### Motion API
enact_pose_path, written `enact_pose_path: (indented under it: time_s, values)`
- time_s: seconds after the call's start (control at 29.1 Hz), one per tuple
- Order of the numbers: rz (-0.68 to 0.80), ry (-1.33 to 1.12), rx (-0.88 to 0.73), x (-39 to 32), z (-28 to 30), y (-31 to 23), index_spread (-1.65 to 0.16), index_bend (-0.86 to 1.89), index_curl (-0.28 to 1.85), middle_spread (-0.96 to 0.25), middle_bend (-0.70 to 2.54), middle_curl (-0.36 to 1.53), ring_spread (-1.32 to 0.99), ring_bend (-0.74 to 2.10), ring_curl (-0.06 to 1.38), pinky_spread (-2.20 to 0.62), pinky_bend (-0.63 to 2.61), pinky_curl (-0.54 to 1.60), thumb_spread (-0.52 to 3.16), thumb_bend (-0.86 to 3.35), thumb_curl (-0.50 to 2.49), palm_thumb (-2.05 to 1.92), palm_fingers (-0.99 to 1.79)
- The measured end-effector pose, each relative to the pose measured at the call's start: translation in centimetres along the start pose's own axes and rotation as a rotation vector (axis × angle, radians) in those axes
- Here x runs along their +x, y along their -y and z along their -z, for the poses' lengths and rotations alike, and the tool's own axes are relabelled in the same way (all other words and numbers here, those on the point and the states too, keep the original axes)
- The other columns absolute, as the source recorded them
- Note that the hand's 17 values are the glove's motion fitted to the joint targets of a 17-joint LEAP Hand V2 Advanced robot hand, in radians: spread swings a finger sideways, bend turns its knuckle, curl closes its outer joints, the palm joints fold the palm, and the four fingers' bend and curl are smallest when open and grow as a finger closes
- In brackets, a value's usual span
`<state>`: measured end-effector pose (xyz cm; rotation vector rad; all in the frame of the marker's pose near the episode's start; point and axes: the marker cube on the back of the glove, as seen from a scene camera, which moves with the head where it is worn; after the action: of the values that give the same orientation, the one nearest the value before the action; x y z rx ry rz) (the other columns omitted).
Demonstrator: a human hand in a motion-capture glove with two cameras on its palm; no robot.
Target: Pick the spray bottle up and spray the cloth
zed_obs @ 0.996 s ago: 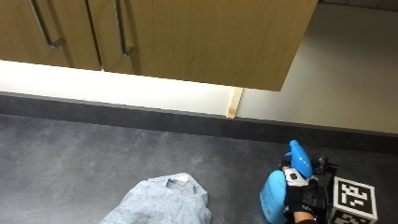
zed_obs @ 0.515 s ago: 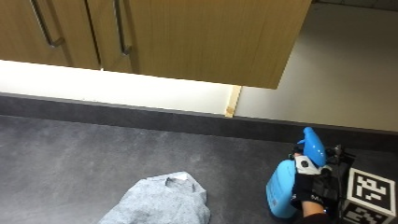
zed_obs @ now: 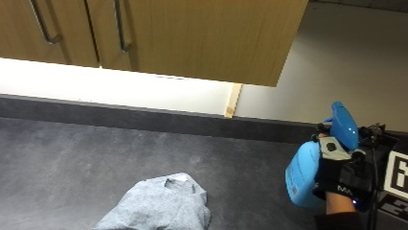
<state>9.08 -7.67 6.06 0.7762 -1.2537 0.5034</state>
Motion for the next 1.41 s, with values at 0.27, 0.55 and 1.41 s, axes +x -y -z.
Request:
enact_pose_path:
  time_s: [0.27, 0.55, 1.41]
  values:
    - [-0.005, -0.016, -0.071, -0.5, -2.7, -2.0, -0.15, 0.45, 0.58, -0.06, 0.4, 0.53, -0.03, 0.19, 0.39, 0.12, 0.16, 0.2, 0.72, -0.02, 0.7, 1.14, 1.08]
    - [-0.064, 0.053, -0.314, -3.6, -10.4, -8.6, -0.15, 0.44, 0.59, -0.07, 0.4, 0.53, -0.03, 0.19, 0.4, 0.11, 0.16, 0.21, 0.7, -0.02, 0.7, 1.14, 1.09]
    - [0.021, -0.164, -0.693, -3.7, -19.8, -12.4, -0.15, 0.42, 0.61, -0.07, 0.39, 0.55, -0.03, 0.19, 0.42, 0.09, 0.18, 0.25, 0.65, -0.02, 0.72, 1.16, 1.11]
